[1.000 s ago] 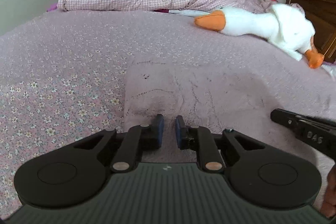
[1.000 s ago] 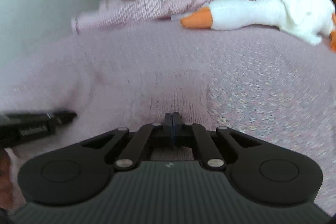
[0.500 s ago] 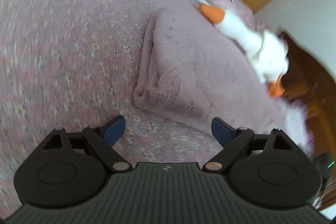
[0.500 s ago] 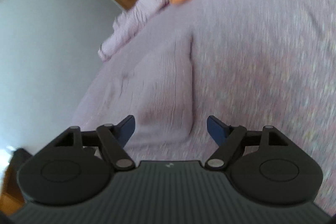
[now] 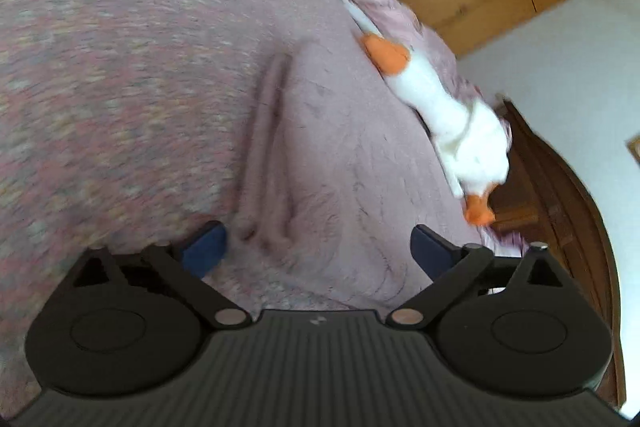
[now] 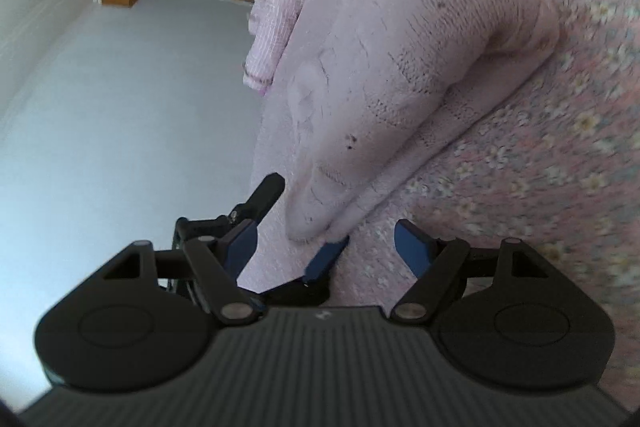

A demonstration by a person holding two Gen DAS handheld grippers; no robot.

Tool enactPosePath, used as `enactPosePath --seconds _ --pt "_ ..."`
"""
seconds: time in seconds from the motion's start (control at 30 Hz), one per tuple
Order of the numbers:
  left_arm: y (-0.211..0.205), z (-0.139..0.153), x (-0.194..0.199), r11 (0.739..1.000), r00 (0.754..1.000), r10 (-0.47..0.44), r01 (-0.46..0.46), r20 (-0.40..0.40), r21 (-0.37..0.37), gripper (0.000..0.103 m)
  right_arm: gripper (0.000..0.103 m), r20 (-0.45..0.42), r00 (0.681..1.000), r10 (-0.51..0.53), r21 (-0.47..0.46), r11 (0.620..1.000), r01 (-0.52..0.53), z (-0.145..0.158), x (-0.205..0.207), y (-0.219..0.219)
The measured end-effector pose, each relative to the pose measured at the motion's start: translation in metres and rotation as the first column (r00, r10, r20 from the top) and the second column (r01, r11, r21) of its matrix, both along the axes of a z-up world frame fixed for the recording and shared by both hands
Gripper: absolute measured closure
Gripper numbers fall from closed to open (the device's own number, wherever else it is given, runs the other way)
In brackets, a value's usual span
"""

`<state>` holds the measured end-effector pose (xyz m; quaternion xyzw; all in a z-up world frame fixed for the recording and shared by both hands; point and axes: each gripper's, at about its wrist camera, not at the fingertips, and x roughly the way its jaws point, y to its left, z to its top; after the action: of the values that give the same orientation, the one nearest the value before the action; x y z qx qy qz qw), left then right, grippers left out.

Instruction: Fold small clothes

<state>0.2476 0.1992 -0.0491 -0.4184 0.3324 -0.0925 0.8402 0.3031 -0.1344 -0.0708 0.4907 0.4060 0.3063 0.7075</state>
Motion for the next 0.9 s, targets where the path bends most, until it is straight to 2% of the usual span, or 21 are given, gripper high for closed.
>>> enactPosePath --seconds 0.07,0.13,0.2,0.3,0.43,0.53,0.67,0.9 --pt "-0.004 0.001 0.011 1.0 1.0 -0.015 0.015 -0.013 -0.004 0.005 0.026 -0.018 0.999 -0.044 0.024 0.999 0.044 -0.002 0.001 -0.001" --pt "0.0 0.0 0.013 1.0 0.999 -0.009 0.008 -0.031 -0.017 0.015 0.027 -0.031 0.997 -0.076 0.038 0.996 0.077 -0.003 0.002 0.0" --pt "0.007 -0.002 0.014 1.0 0.997 0.016 -0.018 -0.069 -0.025 0.042 0.027 -0.037 0.995 -0.095 0.036 0.995 0.097 -0.003 0.003 0.004" --pt "0.019 -0.01 0.015 0.992 0.994 0.044 -0.056 -0.101 -0.117 0.052 0.026 -0.023 0.992 -0.125 0.014 0.992 0.125 0.0 0.002 0.015" --pt "0.023 0.002 0.015 0.986 0.996 0.048 -0.06 -0.078 -0.158 0.056 0.026 -0.043 0.977 -0.211 0.015 0.977 0.211 -0.002 -0.003 0.028" --pt "0.022 0.016 0.016 0.984 0.998 0.042 -0.05 -0.052 -0.169 0.057 0.026 -0.063 0.974 -0.219 0.031 0.975 0.221 -0.005 -0.001 0.042" --pt "0.03 0.011 0.018 0.974 0.995 0.051 -0.068 -0.084 -0.217 0.057 0.022 -0.025 0.951 -0.309 0.058 0.949 0.31 -0.01 0.001 0.055" --pt "0.035 0.015 0.017 0.97 0.997 0.041 -0.056 -0.071 -0.237 0.057 0.022 -0.083 0.912 -0.402 0.129 0.903 0.41 -0.017 0.019 0.071"
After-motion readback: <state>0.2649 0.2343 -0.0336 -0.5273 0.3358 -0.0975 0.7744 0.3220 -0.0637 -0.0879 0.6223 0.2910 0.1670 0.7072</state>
